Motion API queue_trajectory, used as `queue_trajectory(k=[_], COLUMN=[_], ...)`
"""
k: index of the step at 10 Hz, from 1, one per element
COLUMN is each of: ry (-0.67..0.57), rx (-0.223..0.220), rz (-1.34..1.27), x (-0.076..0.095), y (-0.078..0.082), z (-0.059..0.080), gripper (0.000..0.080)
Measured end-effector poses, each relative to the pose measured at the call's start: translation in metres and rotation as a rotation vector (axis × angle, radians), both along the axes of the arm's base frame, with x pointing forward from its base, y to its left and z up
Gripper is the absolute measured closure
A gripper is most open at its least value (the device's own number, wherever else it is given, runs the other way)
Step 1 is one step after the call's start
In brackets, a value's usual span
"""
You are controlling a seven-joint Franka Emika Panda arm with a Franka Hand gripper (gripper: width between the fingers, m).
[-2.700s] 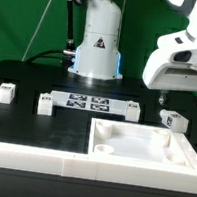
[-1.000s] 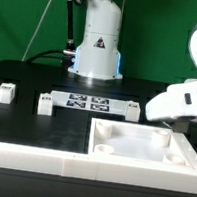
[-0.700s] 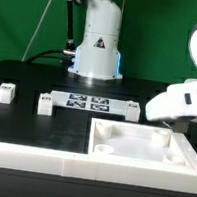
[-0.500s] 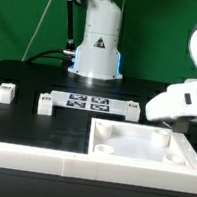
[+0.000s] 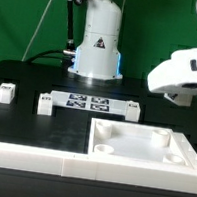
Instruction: Assemble one leg
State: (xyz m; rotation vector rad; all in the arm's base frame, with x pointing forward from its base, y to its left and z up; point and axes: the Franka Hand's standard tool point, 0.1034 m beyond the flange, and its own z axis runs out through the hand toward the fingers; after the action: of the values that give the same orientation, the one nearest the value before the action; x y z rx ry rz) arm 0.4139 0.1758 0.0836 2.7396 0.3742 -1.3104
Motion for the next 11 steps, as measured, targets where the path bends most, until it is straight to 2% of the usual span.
queue_trajectory(k=[1,2,7,8,10,11], ry=[-0.005,-0.074,-0.514,-0.561,-0.697,-0.778], rx=[0.002,0.024,0.138,0.164,0.207,0.224], rz=[0.001,-0.007,-0.032,-0.009,-0.031,-0.037], x=[-0.002,0.006,0.021,0.024,0.046,0.054], y=[0.001,0.004,0.008,-0.004,-0.026,-0.028], z=[-0.004,-0.010,-0.009,0.003,0.030,0.035], gripper=[0.0509,0.0509,0.0508,0.0508,0.0508,0.0508])
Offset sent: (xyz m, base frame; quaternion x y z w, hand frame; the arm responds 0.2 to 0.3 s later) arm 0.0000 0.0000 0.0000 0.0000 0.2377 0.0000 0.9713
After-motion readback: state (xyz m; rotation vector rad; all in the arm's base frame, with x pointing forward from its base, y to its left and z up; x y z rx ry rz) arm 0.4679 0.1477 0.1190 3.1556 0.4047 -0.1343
